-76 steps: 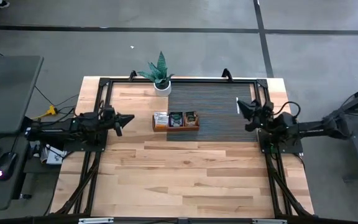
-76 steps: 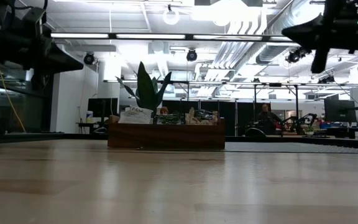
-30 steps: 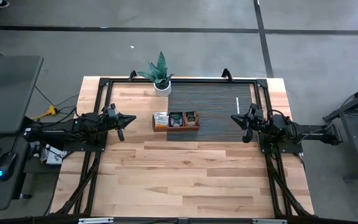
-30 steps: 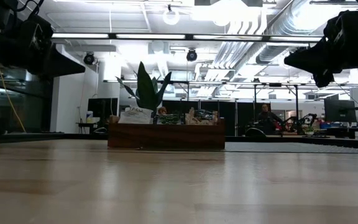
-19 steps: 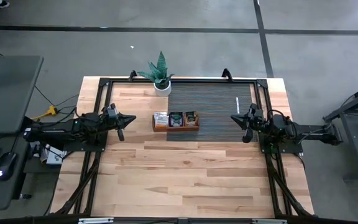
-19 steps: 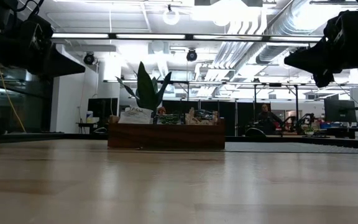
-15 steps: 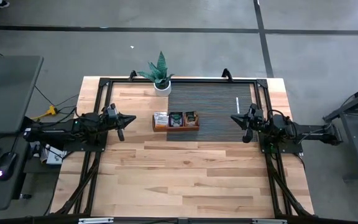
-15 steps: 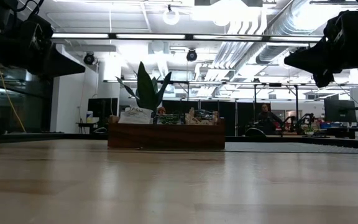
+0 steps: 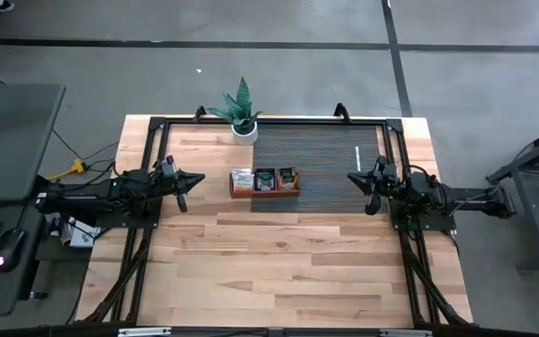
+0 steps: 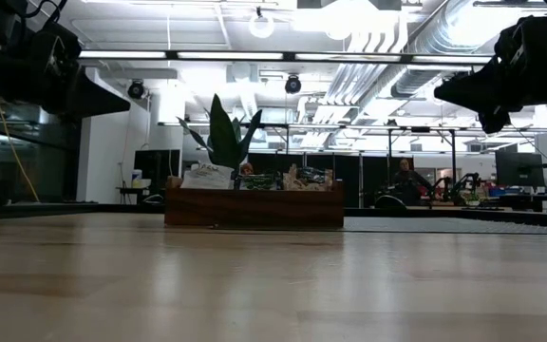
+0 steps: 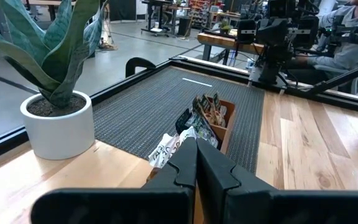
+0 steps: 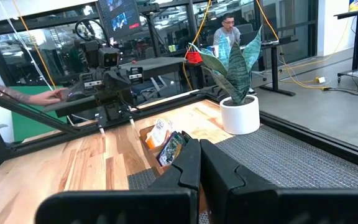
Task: Pick & Place Tea
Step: Return to Home Position
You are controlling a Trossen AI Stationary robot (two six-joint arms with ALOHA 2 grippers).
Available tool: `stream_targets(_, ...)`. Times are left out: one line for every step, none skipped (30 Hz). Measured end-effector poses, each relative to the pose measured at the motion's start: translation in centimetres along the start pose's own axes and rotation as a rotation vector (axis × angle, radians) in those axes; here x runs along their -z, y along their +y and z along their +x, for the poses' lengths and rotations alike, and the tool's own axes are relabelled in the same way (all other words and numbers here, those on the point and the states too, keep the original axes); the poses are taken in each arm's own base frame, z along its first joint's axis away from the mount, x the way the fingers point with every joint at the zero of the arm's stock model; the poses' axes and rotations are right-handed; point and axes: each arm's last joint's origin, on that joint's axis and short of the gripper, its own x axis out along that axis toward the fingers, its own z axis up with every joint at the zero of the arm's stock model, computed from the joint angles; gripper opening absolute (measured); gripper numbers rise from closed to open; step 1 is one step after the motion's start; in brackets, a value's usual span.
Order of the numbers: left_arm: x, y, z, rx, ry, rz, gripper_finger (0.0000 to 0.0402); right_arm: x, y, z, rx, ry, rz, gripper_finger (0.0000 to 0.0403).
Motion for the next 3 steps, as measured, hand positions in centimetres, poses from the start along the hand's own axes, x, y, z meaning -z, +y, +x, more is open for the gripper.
stream_targets(0.00, 0.00, 0.00, 0.000, 0.000, 0.000, 0.0000, 0.00, 0.00, 0.00, 0.000, 0.000, 0.000, 0.0000)
stream_targets(0.00, 0.00, 0.00, 0.000, 0.000, 0.000, 0.0000, 0.00, 0.00, 0.00, 0.000, 0.000, 0.000, 0.0000)
stream_targets(0.00, 0.00, 0.00, 0.000, 0.000, 0.000, 0.0000, 0.00, 0.00, 0.00, 0.000, 0.000, 0.000, 0.0000)
